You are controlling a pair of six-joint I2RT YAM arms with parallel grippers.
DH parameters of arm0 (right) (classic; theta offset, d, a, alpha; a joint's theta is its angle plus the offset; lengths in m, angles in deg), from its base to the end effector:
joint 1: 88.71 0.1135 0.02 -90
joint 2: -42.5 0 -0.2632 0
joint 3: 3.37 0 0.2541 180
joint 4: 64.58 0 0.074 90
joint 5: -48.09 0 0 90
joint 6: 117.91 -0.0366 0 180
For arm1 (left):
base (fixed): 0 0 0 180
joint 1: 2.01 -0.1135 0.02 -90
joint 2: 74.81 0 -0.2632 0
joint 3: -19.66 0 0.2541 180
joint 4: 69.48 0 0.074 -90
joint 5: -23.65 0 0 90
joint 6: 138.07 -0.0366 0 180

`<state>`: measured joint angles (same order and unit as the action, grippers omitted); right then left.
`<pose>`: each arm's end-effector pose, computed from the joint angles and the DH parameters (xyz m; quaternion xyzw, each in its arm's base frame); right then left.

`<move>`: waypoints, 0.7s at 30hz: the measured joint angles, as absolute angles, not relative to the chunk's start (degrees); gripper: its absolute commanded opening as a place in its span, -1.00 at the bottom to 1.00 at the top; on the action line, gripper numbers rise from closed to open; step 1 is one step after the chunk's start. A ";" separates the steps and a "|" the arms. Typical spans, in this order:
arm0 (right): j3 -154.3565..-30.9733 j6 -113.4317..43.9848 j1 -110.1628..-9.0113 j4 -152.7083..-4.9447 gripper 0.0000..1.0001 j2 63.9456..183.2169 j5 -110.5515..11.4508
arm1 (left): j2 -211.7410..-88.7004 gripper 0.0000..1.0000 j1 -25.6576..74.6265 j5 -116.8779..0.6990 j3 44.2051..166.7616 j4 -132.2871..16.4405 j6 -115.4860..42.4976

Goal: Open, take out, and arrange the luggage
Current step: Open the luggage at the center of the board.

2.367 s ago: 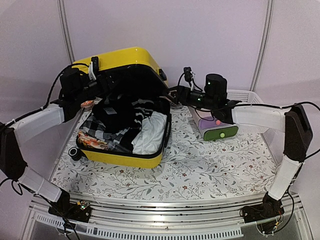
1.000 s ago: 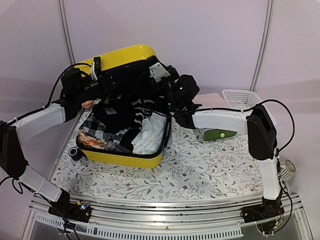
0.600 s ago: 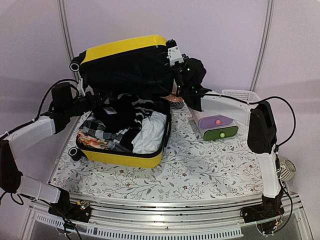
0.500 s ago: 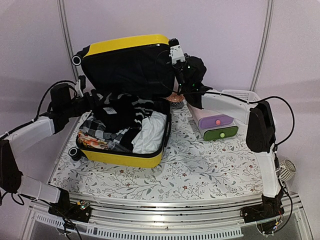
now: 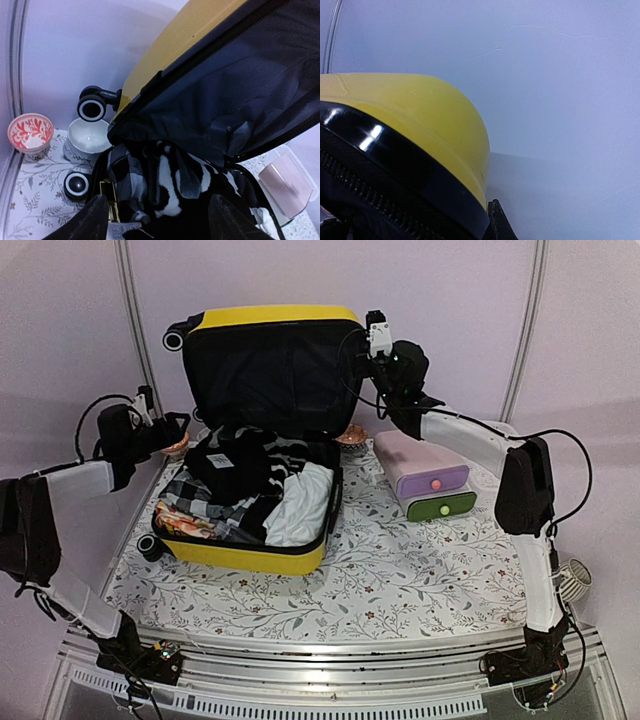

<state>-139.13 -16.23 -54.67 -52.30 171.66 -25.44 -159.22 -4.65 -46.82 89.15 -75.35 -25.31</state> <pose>0.4548 0.2947 0.3821 -0.1162 0.5756 0.0744 0.8060 0.3472 0.0038 0.2930 -0.0574 0.7555 -0.2388 0.6073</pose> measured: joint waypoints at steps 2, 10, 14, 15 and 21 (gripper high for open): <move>-139.35 -16.82 -55.07 -52.73 -0.95 171.77 -26.18 | -161.42 0.40 -4.54 -46.95 89.67 -79.06 -28.41; -140.05 -17.65 -55.15 -53.13 -0.95 171.93 -27.41 | -171.28 0.38 -4.32 -47.11 99.77 -86.15 -37.27; -140.10 -17.67 -55.15 -53.39 -0.95 171.93 -27.54 | -174.27 0.38 -4.23 -46.28 102.59 -90.67 -41.09; -140.10 -17.67 -55.20 -53.39 -0.94 171.93 -27.56 | -175.19 0.36 -4.21 -46.06 103.60 -91.39 -41.86; -140.10 -17.65 -55.39 -53.46 -0.80 171.93 -28.08 | -180.88 -0.69 -3.97 -43.78 110.24 -94.56 -44.06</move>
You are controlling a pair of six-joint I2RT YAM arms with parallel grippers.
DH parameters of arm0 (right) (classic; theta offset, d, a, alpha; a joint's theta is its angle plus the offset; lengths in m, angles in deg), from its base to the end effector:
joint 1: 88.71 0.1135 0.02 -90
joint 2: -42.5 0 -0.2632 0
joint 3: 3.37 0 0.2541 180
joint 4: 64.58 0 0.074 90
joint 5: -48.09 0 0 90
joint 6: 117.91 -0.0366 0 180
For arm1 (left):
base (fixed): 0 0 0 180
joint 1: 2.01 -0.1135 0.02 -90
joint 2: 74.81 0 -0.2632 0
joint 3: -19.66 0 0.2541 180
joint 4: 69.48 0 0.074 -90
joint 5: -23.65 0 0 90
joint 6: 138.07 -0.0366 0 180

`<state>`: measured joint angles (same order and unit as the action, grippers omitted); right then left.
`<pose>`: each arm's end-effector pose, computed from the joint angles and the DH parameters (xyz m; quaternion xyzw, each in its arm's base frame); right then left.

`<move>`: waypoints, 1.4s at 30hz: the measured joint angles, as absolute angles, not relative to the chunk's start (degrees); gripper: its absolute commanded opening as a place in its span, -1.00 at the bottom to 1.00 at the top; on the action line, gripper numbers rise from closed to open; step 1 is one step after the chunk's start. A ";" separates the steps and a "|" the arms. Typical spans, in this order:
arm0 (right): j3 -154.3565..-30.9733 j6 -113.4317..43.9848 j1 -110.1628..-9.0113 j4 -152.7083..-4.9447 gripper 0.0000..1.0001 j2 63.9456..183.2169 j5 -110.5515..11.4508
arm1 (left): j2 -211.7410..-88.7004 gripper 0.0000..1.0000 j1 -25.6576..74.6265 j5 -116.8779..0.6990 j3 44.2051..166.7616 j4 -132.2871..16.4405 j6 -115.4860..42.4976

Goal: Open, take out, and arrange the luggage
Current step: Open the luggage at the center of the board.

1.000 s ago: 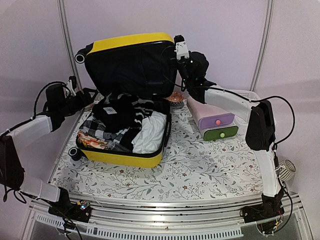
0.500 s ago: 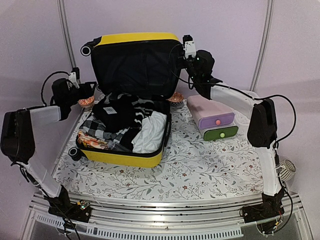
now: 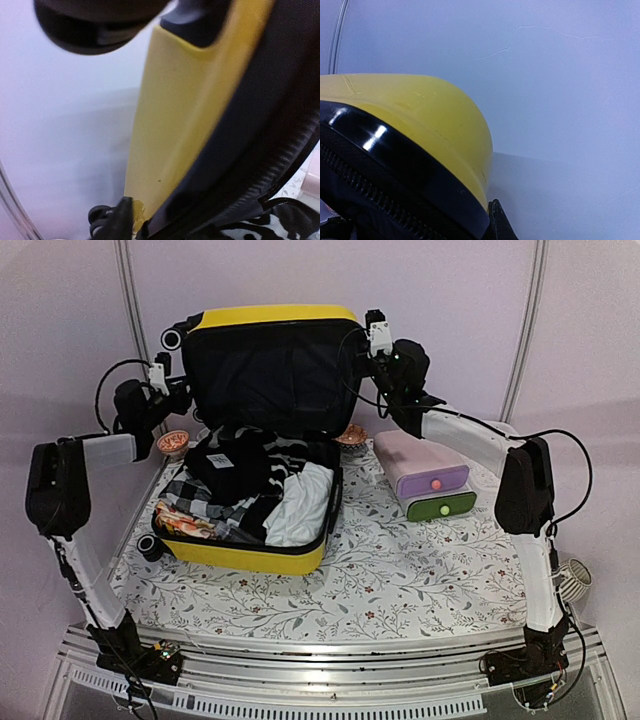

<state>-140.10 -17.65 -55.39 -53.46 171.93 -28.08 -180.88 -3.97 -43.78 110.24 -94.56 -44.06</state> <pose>0.4587 0.2910 0.3837 -0.1248 0.5753 0.0920 0.8031 0.4442 0.0011 0.3165 0.1163 0.6400 -0.1397 0.7466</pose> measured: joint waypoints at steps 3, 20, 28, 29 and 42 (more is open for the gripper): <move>-140.12 -17.76 -55.39 -53.72 -0.19 171.93 -29.13 | -183.41 -1.00 -3.64 -42.36 113.23 -95.83 -44.54; -106.87 -21.82 -56.31 -53.63 0.31 154.07 -34.49 | -200.13 -1.00 -3.80 -46.47 139.18 -86.85 -44.41; -93.50 -25.80 -56.05 -54.96 0.38 141.72 -43.41 | -204.72 -1.00 -3.12 -49.79 148.80 -79.55 -44.43; -93.26 -26.61 -55.74 -55.71 0.40 141.04 -44.65 | -205.29 -1.00 -2.99 -50.34 149.95 -78.47 -44.46; -75.40 -28.84 -31.92 -64.89 0.77 136.52 -44.89 | -206.01 -1.00 -2.48 -53.60 152.29 -74.34 -44.37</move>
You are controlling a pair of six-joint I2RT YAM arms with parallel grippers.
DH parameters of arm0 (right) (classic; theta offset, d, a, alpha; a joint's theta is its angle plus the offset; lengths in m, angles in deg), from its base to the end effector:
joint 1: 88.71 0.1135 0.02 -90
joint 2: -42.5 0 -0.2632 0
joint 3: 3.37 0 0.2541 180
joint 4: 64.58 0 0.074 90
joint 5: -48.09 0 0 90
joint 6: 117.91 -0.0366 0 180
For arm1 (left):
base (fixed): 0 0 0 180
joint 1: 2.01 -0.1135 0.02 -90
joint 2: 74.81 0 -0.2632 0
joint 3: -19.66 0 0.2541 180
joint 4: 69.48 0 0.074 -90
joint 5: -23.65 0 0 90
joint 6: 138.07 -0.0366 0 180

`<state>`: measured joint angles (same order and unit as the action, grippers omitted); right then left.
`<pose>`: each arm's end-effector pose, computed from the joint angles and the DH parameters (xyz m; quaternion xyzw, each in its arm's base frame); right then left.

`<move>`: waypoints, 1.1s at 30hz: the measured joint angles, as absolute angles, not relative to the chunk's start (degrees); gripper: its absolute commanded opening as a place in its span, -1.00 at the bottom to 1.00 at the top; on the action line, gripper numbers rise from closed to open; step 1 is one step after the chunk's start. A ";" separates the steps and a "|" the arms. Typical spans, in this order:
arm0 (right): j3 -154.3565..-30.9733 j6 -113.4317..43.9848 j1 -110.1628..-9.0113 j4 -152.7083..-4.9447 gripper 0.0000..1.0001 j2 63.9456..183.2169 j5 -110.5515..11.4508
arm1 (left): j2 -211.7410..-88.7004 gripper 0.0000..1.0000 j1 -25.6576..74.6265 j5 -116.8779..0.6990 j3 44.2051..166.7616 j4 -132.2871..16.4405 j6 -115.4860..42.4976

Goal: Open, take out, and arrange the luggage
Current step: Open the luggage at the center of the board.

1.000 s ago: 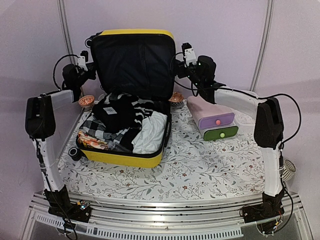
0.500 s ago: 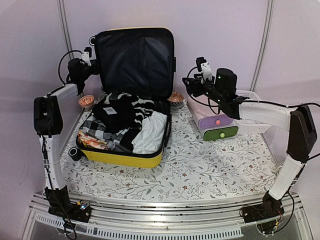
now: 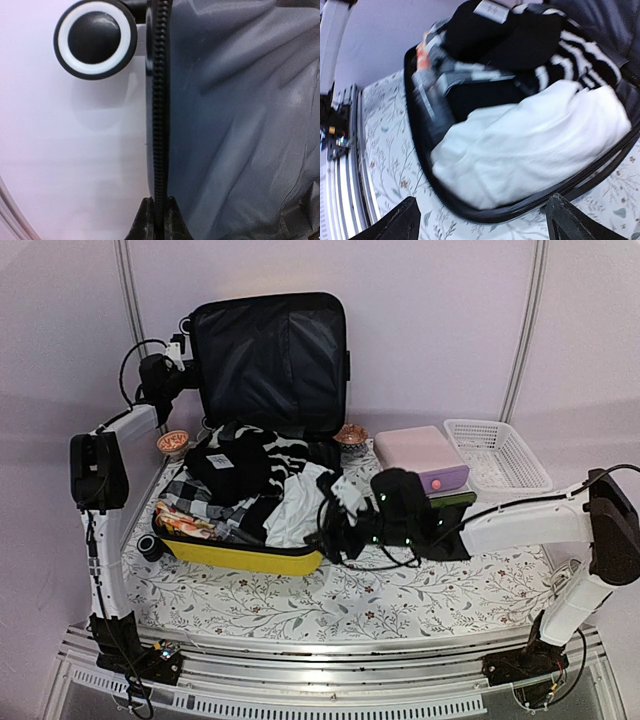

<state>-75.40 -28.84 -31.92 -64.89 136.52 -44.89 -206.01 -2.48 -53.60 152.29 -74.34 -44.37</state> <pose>0.2045 0.3159 0.2390 -0.4017 0.7267 0.2877 0.4773 0.5565 -0.0035 0.3299 0.0585 0.6657 -0.0949 0.7378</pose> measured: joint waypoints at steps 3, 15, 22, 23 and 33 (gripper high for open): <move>-71.68 -26.89 -25.56 -65.30 0.76 136.41 -41.72 | -206.01 -1.00 -2.33 -53.62 152.42 -74.23 -44.39; -69.76 -23.20 -16.44 -62.57 -0.80 139.16 -40.48 | -206.01 -1.00 -1.96 -54.14 154.30 -71.74 -44.94; -75.95 -23.81 -16.58 -60.08 -0.96 150.29 -41.59 | -206.01 -1.00 -1.63 -54.82 155.24 -70.19 -46.29; -77.41 -23.83 -16.77 -59.90 -0.96 151.75 -41.57 | -206.01 -1.00 -1.61 -54.93 155.24 -70.08 -46.40; -84.16 -29.73 -25.25 -59.16 -0.97 156.36 -47.19 | -206.01 -1.00 -1.41 -58.25 156.27 -67.85 -47.06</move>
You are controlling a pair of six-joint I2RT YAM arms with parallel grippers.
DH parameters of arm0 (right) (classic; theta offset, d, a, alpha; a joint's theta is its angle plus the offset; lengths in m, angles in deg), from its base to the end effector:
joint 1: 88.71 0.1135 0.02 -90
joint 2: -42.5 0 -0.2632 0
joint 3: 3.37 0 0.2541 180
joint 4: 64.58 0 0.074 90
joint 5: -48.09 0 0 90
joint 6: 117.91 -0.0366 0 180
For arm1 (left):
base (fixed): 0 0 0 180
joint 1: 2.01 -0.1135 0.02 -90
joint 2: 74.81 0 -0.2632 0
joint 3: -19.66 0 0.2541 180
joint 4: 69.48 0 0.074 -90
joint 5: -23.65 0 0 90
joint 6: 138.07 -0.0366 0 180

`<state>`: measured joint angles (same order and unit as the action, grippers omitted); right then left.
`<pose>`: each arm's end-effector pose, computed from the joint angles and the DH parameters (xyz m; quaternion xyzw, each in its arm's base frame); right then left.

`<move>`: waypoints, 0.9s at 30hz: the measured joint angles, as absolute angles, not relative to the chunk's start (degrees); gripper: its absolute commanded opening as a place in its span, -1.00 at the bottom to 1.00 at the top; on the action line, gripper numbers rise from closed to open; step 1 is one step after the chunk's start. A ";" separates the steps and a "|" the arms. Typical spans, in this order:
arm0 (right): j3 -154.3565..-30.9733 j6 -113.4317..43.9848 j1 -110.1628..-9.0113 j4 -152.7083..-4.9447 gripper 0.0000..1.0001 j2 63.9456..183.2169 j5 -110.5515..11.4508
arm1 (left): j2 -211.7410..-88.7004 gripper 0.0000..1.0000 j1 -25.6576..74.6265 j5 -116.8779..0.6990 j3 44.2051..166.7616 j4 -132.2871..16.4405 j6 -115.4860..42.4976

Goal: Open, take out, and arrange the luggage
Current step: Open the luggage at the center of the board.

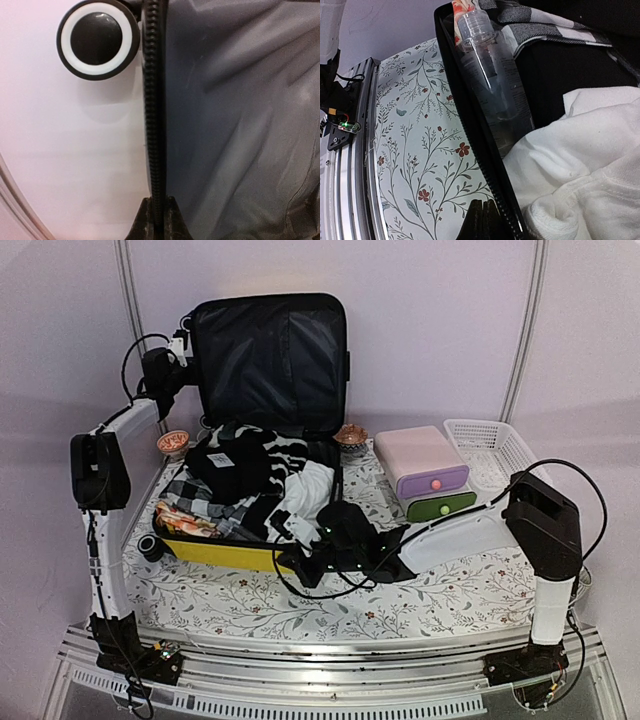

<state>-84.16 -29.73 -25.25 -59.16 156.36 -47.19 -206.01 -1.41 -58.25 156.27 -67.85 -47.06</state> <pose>0.1924 0.3927 0.1643 -0.4584 0.7218 0.3121 0.4142 0.5562 -0.0110 0.3428 0.0491 0.6819 -0.0585 0.7275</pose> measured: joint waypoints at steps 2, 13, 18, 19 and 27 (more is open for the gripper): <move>-85.08 -31.07 -26.00 -60.47 -0.97 156.69 -48.91 | -206.01 -1.00 -1.39 -58.89 156.80 -67.41 -47.25; -92.08 -33.58 -28.60 -68.06 -0.97 159.23 -51.14 | -208.13 -1.00 -1.39 -60.98 163.51 -63.66 -47.76; -93.17 -34.30 -29.12 -69.22 -0.94 159.69 -51.73 | -209.62 -0.97 -1.57 -62.03 164.93 -63.68 -47.89; -93.17 -34.32 -29.12 -69.24 -0.94 159.69 -51.91 | -209.84 -0.96 -1.61 -62.17 164.97 -63.70 -47.84; -92.05 -34.13 -29.36 -67.49 -0.81 159.47 -54.01 | -209.88 0.16 -1.92 -62.21 165.04 -65.40 -45.72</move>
